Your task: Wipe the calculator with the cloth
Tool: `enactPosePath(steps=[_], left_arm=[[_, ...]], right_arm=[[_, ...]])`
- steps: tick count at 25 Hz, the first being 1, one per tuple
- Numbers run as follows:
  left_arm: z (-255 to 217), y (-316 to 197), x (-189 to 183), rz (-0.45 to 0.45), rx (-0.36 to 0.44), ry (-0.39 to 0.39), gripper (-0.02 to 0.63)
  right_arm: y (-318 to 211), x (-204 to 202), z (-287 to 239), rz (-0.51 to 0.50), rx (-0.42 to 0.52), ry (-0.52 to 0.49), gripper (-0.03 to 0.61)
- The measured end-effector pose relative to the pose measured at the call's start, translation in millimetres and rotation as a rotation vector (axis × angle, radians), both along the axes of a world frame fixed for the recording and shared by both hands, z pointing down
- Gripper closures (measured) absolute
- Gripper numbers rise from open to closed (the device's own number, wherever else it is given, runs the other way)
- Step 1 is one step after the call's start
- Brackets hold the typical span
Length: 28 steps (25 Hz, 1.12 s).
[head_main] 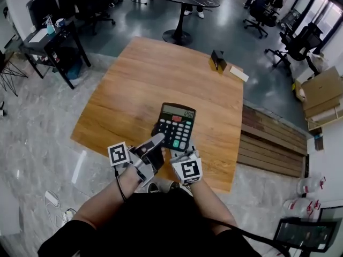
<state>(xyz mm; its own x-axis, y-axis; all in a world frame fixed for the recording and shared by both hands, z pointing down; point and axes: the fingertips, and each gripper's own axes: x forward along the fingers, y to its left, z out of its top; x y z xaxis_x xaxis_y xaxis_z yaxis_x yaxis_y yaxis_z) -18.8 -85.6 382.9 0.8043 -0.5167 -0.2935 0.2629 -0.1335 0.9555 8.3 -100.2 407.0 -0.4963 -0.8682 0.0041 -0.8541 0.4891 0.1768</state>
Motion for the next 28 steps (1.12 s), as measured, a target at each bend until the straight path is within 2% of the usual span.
enactPosePath(steps=[5, 10, 13, 23, 28], left_arm=[[-0.7, 1.8, 1.7, 0.003, -0.002, 0.0, 0.548], [5.3, -2.7, -4.0, -0.017, -0.024, -0.012, 0.548], [7.9, -9.3, -10.5, -0.037, -0.018, -0.027, 0.548], [13.2, -36.8, -40.5, -0.13, -0.002, -0.058, 0.548], [11.5, -35.1, -35.2, -0.108, 0.01, -0.06, 0.548]], right_arm=[[8.6, -18.0, 5.7, -0.042, -0.018, -0.008, 0.526], [13.7, -8.2, -0.7, -0.026, -0.004, -0.015, 0.526], [15.4, 8.2, -5.3, 0.007, 0.001, -0.028, 0.526], [16.3, 95.1, -19.8, 0.21, 0.032, -0.099, 0.526], [19.7, 70.8, -15.2, 0.167, 0.016, -0.096, 0.526]])
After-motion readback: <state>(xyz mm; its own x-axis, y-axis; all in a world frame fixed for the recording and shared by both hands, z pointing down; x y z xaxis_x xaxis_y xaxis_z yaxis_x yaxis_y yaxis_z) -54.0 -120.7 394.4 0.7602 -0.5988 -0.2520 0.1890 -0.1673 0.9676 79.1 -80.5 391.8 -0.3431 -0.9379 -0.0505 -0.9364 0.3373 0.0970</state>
